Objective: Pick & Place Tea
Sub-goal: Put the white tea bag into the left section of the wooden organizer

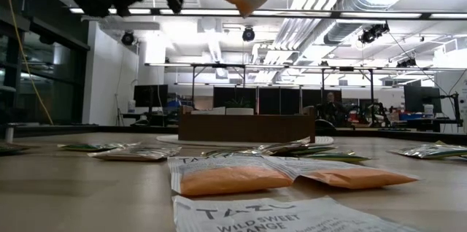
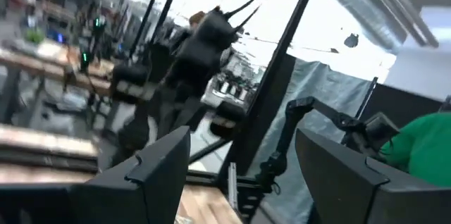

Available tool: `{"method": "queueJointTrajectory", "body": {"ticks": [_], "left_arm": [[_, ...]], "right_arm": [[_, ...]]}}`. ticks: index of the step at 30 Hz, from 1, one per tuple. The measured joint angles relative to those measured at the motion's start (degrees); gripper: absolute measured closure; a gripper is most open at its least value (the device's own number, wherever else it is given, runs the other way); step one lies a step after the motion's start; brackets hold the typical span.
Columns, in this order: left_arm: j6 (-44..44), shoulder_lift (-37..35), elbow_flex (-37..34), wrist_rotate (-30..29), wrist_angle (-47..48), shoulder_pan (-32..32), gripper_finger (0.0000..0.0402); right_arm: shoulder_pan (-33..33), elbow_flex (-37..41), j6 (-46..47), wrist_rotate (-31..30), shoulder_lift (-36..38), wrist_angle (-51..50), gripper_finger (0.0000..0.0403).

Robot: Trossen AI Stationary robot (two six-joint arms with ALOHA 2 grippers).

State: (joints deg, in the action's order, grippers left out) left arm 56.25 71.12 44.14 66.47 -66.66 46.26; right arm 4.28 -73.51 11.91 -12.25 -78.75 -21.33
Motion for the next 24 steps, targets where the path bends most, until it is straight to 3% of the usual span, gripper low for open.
{"method": "queueJointTrajectory", "body": {"ticks": [5, 11, 18, 24], "left_arm": [[1.5, -6.3, 0.1, 3.3, 0.4, 4.9, 0.0147], [2.0, -11.0, 0.1, 7.9, 0.9, 8.6, 0.0147], [2.5, -14.2, 0.1, 8.2, 0.8, 11.2, 0.0147], [2.5, -15.1, 0.1, 8.3, 0.9, 11.5, 0.0147]], "right_arm": [[1.8, -10.2, -1.7, 1.9, -8.3, -5.4, 0.0403], [5.4, -28.4, -1.4, 4.9, -23.2, -21.5, 0.0403], [7.5, -46.8, -0.3, 10.0, -38.6, -32.8, 0.0403], [8.5, -56.0, 1.2, 11.3, -46.6, -39.1, 0.0403]]}}
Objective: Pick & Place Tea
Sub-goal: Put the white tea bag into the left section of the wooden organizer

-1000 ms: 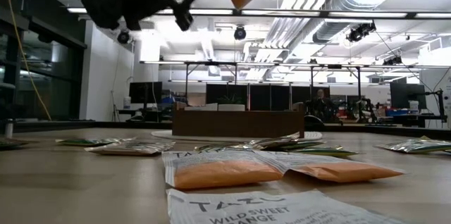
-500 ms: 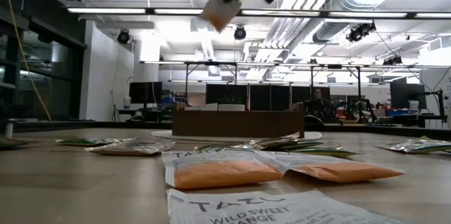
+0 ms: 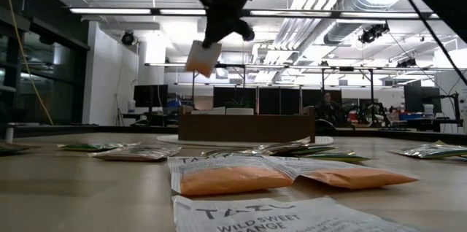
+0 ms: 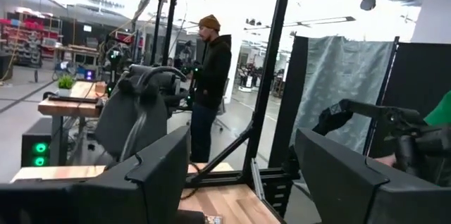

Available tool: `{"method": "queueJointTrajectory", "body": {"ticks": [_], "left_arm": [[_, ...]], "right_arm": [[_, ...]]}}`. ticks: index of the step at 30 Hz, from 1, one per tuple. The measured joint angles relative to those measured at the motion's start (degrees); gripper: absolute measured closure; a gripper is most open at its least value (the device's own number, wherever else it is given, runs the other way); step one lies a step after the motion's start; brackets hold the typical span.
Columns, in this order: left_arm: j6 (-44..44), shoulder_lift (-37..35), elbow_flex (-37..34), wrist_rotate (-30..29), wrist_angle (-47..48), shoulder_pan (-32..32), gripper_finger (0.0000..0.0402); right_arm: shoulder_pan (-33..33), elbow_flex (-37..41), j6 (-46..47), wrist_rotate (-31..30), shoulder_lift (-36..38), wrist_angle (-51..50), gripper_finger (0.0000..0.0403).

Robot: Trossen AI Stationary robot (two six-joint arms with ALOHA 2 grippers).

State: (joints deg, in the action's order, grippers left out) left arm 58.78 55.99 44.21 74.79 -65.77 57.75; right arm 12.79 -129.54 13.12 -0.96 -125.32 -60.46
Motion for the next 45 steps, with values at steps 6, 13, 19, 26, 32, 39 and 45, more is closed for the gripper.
{"method": "queueJointTrajectory", "body": {"ticks": [6, 13, 19, 26, 32, 39, 45], "left_arm": [[0.0, 0.0, 0.0, 0.1, 0.0, 0.0, 0.0147], [0.0, 0.0, 0.0, 0.1, -0.1, 0.0, 0.0147], [0.0, 0.0, 0.0, 0.1, -0.1, 0.0, 0.0147], [0.1, 0.0, 0.0, 0.1, -0.1, 0.0, 0.0147], [0.1, 0.0, 0.0, 0.1, -0.1, 0.0, 0.0147], [0.1, 0.0, 0.0, 0.1, -0.1, 0.0, 0.0147], [0.1, 0.0, 0.0, 0.0, -0.1, 0.0, 0.0147]], "right_arm": [[0.4, -0.9, 1.9, 3.5, -2.9, -1.5, 0.0403], [0.0, 2.5, 5.0, 4.7, -3.0, -2.5, 0.0403], [-0.8, 9.5, 7.3, 4.6, -3.0, 2.6, 0.0403], [-1.2, 15.0, 9.0, 3.0, -3.0, 9.0, 0.0403], [-1.2, 15.4, 7.5, 0.3, -3.0, 9.9, 0.0403], [-1.2, 15.4, 4.5, 0.4, -3.0, 10.9, 0.0403], [-1.2, 15.4, 1.7, 0.7, -3.0, 10.9, 0.0402]]}}
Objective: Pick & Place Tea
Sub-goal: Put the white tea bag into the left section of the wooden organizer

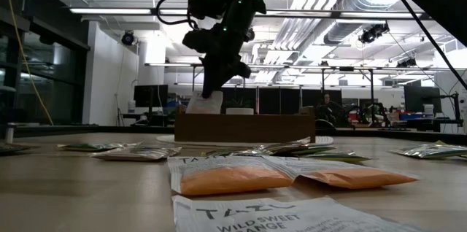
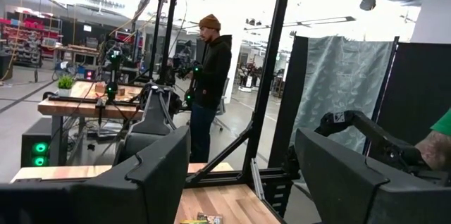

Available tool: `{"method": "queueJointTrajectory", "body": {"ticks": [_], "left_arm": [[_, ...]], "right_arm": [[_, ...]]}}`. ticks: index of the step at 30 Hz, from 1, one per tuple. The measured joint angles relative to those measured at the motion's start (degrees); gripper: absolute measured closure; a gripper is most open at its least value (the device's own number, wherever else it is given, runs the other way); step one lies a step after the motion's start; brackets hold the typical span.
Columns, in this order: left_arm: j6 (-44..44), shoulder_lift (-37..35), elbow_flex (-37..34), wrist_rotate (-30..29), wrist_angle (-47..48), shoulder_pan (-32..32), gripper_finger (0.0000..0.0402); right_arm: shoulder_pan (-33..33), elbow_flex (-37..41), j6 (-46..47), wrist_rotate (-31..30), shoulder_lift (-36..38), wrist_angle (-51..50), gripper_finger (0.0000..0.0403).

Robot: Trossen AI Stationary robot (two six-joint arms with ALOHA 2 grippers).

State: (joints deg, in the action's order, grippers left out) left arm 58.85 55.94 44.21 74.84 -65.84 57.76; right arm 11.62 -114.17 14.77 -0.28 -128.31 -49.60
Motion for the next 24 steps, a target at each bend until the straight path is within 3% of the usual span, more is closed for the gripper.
{"method": "queueJointTrajectory", "body": {"ticks": [8, 19, 24], "left_arm": [[0.0, 0.0, 0.0, -0.1, 1.0, 0.0, 0.0147], [-0.4, 0.1, 0.0, -0.1, 3.0, 0.0, 0.0147], [0.1, 0.1, 0.0, -0.1, 3.4, 0.0, 0.0147]], "right_arm": [[0.0, 0.0, -1.8, 3.3, 0.0, 0.0, 0.0389], [0.0, -0.1, -2.1, 4.1, 0.4, -0.2, 0.0252], [0.5, -1.2, -3.0, 4.2, 3.1, -1.9, 0.0225]]}}
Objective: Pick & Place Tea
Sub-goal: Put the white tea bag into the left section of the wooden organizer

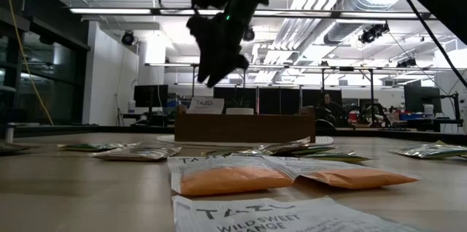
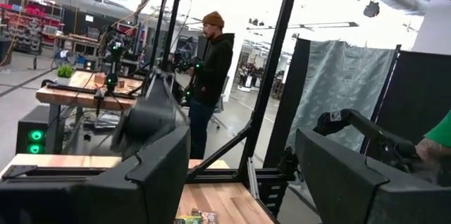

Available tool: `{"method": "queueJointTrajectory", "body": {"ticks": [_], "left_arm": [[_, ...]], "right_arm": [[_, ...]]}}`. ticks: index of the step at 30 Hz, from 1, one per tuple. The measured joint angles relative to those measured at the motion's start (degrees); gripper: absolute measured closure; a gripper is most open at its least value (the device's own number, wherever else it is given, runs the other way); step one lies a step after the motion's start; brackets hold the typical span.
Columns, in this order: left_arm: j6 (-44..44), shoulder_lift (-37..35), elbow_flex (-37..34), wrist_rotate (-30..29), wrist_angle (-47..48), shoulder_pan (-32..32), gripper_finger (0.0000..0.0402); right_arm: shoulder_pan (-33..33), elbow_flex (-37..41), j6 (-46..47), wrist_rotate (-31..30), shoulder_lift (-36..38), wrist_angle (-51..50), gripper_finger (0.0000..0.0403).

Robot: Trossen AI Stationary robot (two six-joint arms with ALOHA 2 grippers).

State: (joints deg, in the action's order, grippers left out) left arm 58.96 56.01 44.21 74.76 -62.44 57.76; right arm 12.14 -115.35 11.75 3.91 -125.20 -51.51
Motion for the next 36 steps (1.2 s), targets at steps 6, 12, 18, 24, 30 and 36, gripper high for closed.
{"method": "queueJointTrajectory", "body": {"ticks": [6, 12, 18, 24, 30, 36], "left_arm": [[-0.4, 0.0, 0.0, 0.8, 3.3, 0.0, 0.0147], [-0.2, 0.0, 0.0, 2.0, 4.2, -0.7, 0.0147], [-1.6, 0.0, 0.0, 2.3, 4.2, -4.0, 0.0147], [-2.6, 0.0, 0.0, 2.4, 6.8, -7.9, 0.0147], [-8.0, -1.0, 0.0, 2.7, 16.7, -15.5, 0.0147], [-27.5, -5.6, 0.0, -5.1, 43.4, -22.3, 0.0147]], "right_arm": [[0.2, 0.0, -1.3, -1.6, 7.3, -5.3, 0.0226], [-1.6, -0.1, -3.7, -5.9, 14.6, -13.0, 0.0226], [-4.5, -0.1, -4.6, -6.9, 20.6, -20.4, 0.0228], [-8.2, -0.1, -1.9, -9.4, 25.1, -24.4, 0.0229], [-12.2, -0.1, 0.5, -13.2, 26.6, -28.5, 0.0230], [-16.2, 0.0, 2.9, -17.1, 29.2, -32.2, 0.0232]]}}
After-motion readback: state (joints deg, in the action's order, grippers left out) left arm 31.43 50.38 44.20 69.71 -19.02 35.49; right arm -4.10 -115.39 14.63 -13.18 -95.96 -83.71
